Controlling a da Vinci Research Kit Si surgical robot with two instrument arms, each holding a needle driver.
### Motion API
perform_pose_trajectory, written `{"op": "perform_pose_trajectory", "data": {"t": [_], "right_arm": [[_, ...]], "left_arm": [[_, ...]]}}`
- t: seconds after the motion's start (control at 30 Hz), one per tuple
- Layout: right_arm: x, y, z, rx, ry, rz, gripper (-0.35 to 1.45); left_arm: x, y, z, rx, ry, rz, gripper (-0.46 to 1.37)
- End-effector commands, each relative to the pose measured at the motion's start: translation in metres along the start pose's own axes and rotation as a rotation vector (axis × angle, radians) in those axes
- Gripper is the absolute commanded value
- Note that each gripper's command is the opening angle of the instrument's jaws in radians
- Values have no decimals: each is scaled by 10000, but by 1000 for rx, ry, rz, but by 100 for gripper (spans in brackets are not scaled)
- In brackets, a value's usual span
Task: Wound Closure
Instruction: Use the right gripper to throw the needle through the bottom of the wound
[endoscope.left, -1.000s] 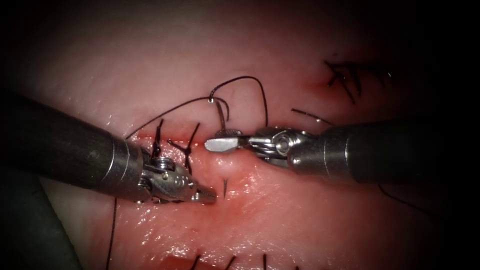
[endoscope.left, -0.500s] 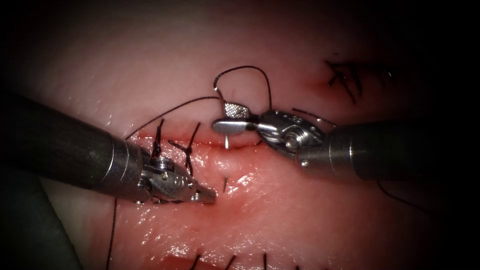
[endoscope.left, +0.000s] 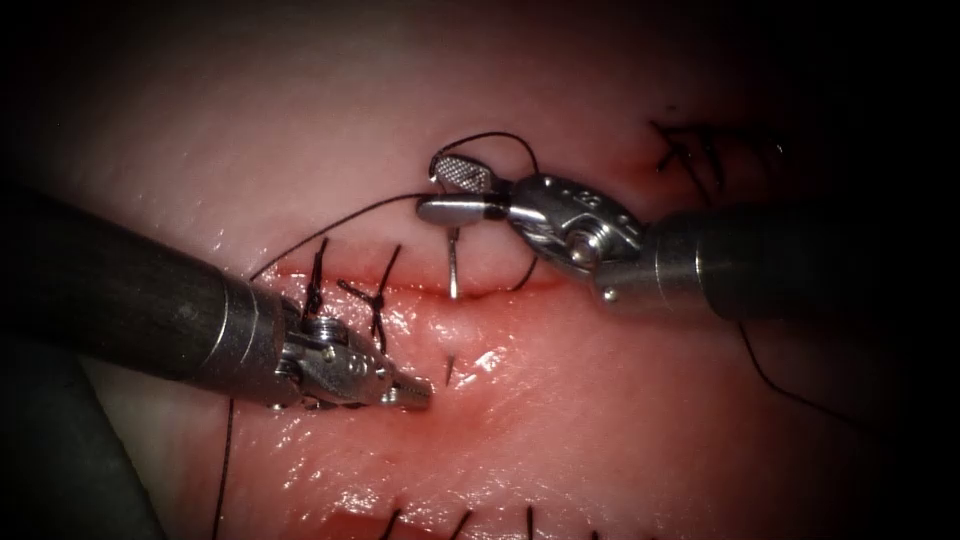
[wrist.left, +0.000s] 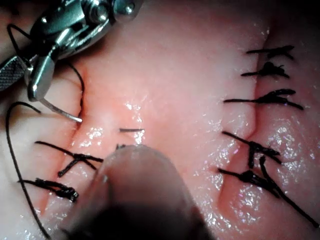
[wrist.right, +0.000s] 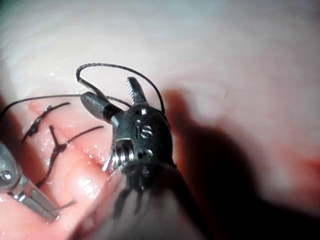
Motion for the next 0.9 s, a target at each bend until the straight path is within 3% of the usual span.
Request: {"op": "perform_pose_trajectory", "data": {"t": [0.03,0.07,0.1,0.3,0.73,0.9], "right_arm": [[0,0,1,0,-8,1,39],[0,0,2,0,-14,1,29],[0,-1,3,3,-44,0,-33],[-5,-10,-2,-29,-215,124,-35],[-13,-40,-18,-22,-294,420,-35],[-27,-46,-21,-42,-323,538,-35]], "left_arm": [[0,-1,0,-8,0,-2,-35],[0,-1,0,-8,0,-2,-35],[0,-1,0,-8,0,-1,-35],[-1,-1,-1,-9,0,0,-35],[1,-2,1,-9,0,-1,-35],[2,-2,1,-9,1,-1,-35]]}}
